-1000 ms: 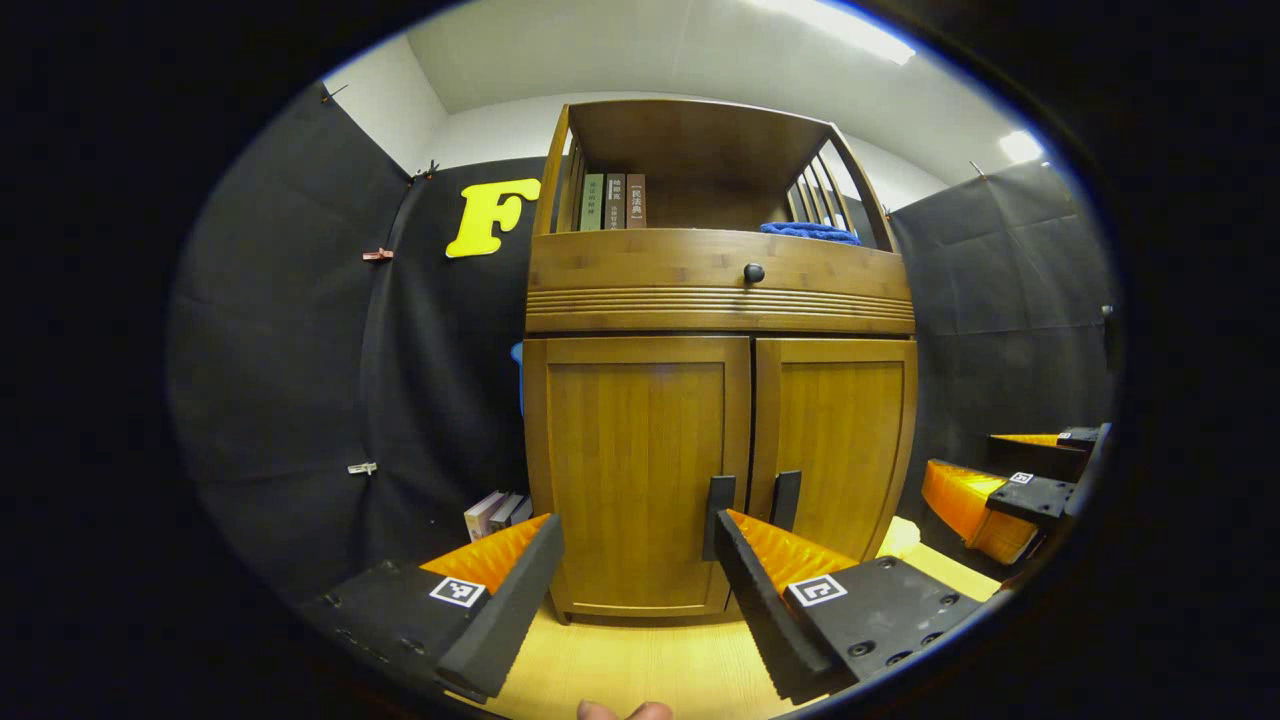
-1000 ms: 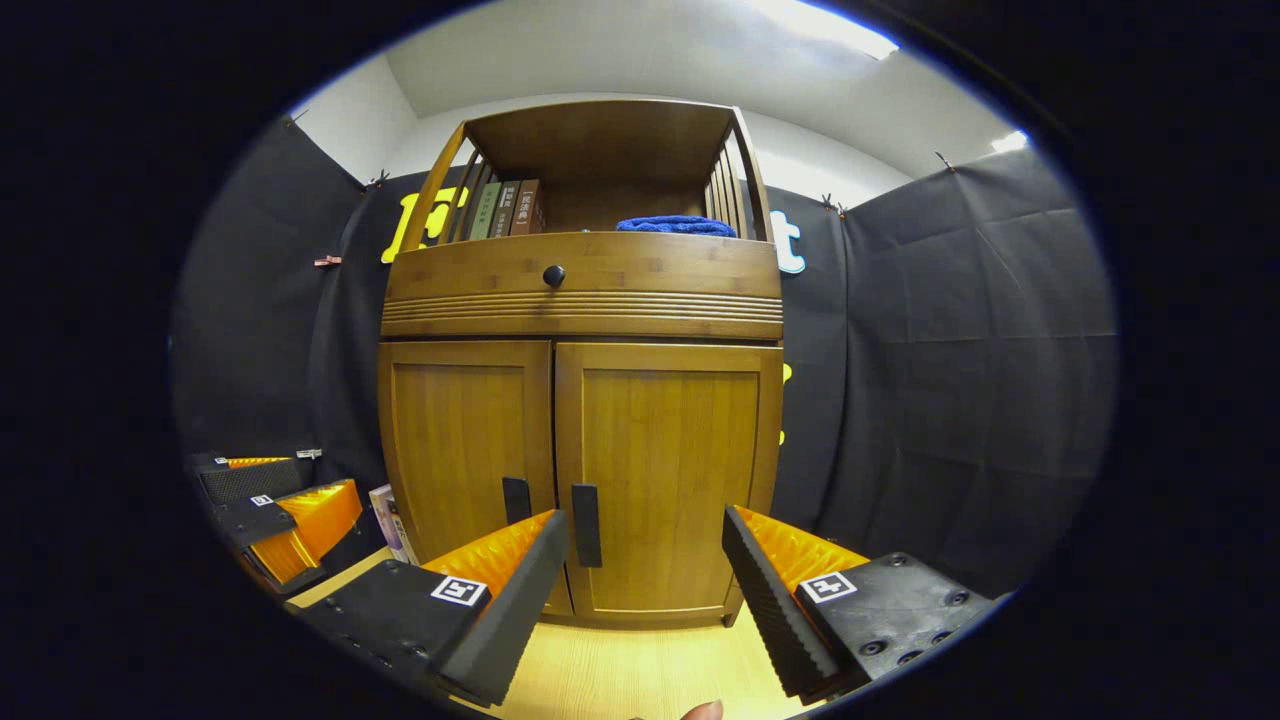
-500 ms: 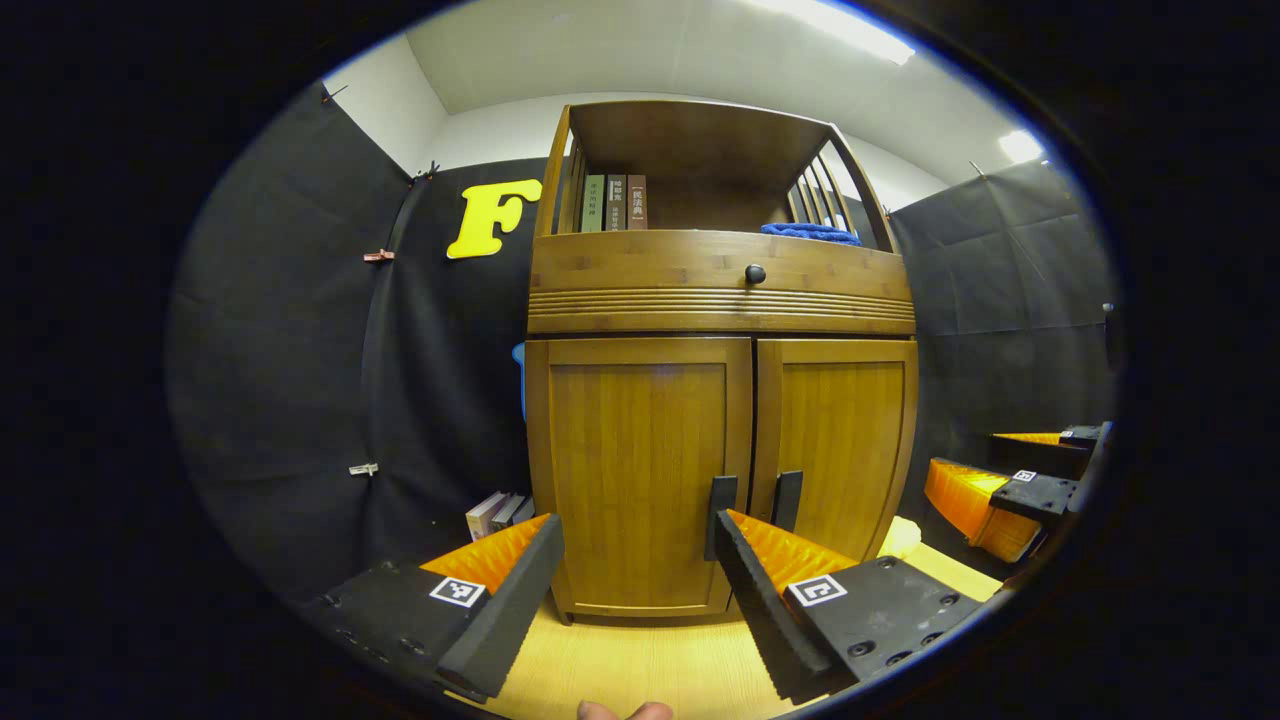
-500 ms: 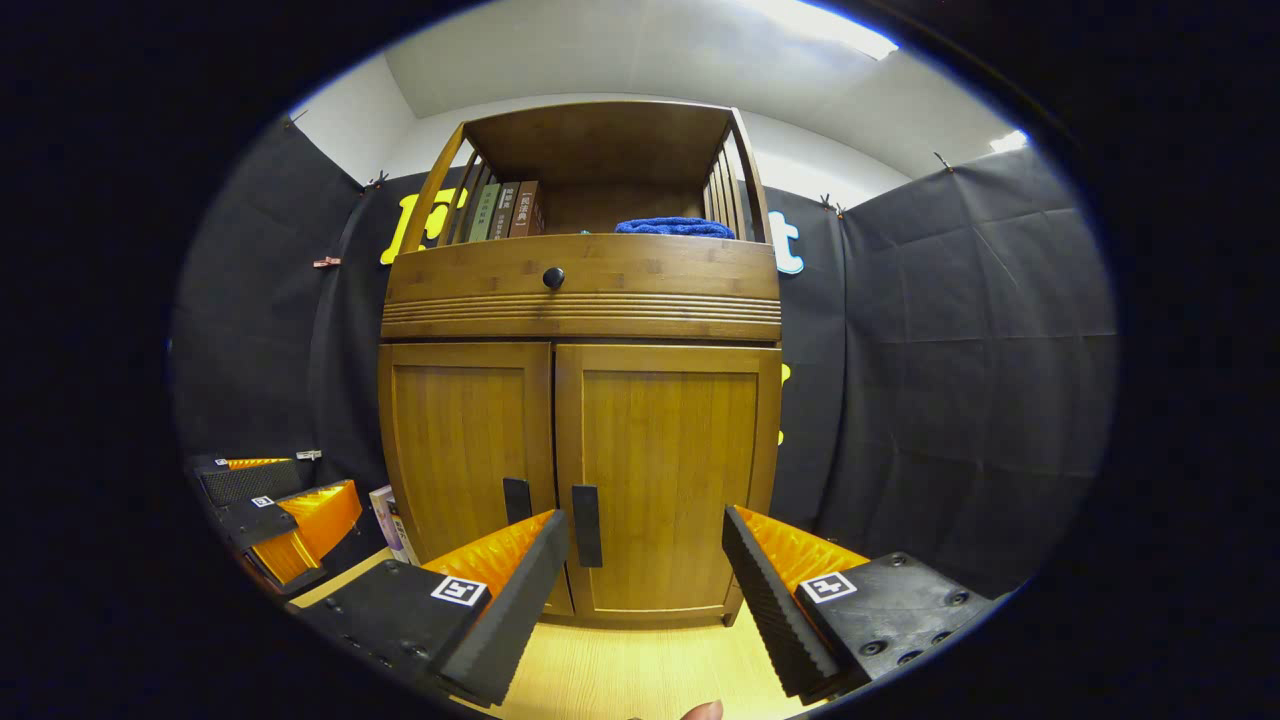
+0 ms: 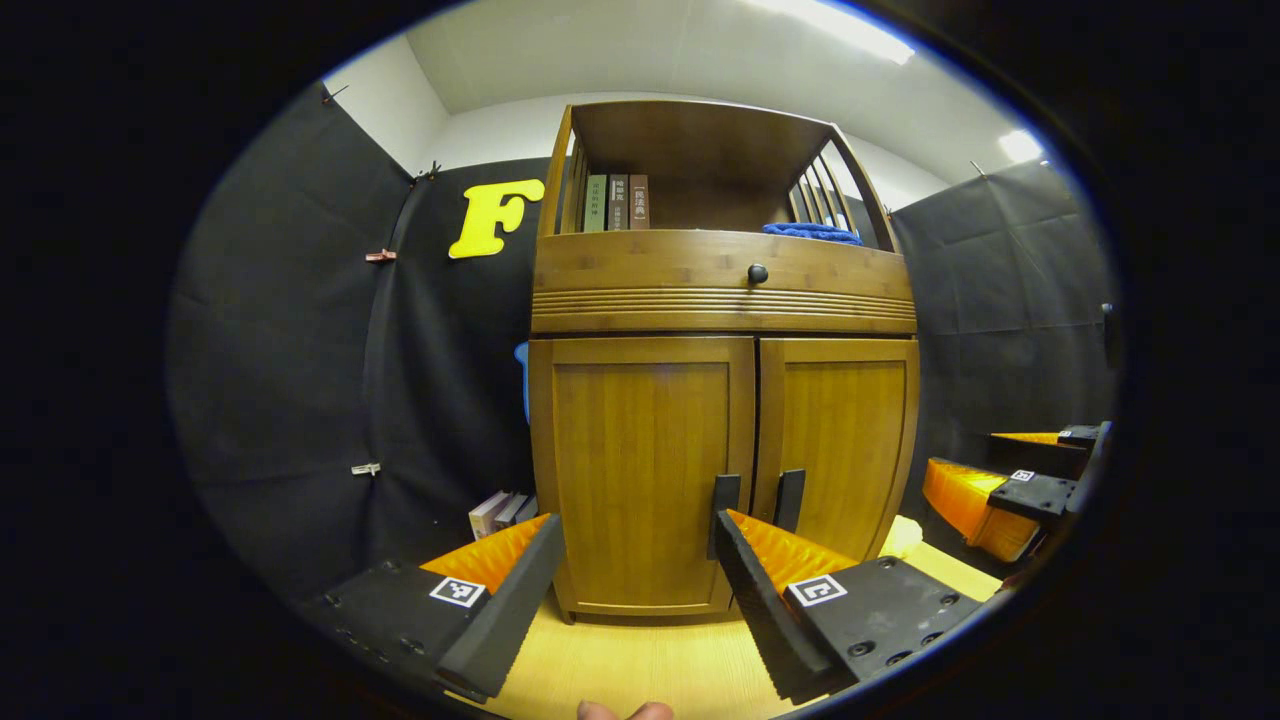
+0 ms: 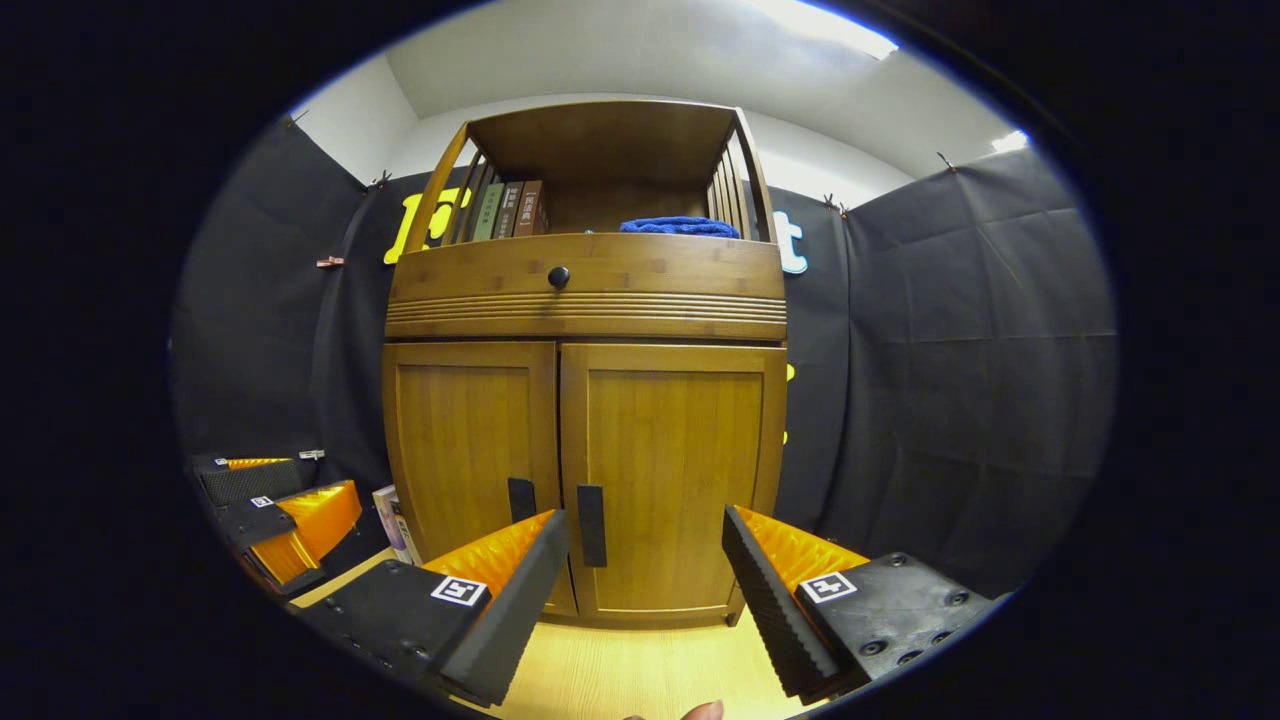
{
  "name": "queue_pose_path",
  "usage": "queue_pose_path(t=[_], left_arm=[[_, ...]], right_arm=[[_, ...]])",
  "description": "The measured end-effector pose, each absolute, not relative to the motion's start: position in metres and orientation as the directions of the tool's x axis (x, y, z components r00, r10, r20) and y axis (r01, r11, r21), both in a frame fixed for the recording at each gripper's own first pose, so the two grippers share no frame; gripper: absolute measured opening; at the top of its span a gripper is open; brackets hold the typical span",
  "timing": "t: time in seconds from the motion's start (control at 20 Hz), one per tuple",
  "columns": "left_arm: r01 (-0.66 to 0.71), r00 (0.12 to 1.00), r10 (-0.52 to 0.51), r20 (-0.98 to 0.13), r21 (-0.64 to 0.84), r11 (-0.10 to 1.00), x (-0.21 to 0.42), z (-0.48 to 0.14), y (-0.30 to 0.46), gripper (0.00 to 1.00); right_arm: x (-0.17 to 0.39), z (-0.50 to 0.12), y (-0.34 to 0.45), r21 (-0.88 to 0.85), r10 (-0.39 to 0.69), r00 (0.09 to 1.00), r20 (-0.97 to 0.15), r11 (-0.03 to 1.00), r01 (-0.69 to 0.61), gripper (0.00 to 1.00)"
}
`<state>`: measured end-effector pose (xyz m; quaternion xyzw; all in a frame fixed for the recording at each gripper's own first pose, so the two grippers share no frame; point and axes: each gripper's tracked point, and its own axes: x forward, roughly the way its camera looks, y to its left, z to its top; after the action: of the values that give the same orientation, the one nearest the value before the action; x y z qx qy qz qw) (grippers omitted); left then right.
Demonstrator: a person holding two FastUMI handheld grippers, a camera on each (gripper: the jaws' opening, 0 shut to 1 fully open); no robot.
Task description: Open the right door of the double-door shoe cabinet with the right hand, and open the left door with the left hand.
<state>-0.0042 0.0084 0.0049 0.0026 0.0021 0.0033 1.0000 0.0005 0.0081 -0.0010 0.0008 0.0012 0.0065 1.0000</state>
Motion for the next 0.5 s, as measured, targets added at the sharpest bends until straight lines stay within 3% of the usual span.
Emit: queue_pose_path(t=[0.5], left_arm=[[-0.007,1.000,0.007,-0.014,0.012,1.000,0.002,0.002,0.017,0.94]], right_arm=[[0.052,-0.016,0.032,0.022,0.072,0.997,-0.030,0.997,-0.071,0.98]])
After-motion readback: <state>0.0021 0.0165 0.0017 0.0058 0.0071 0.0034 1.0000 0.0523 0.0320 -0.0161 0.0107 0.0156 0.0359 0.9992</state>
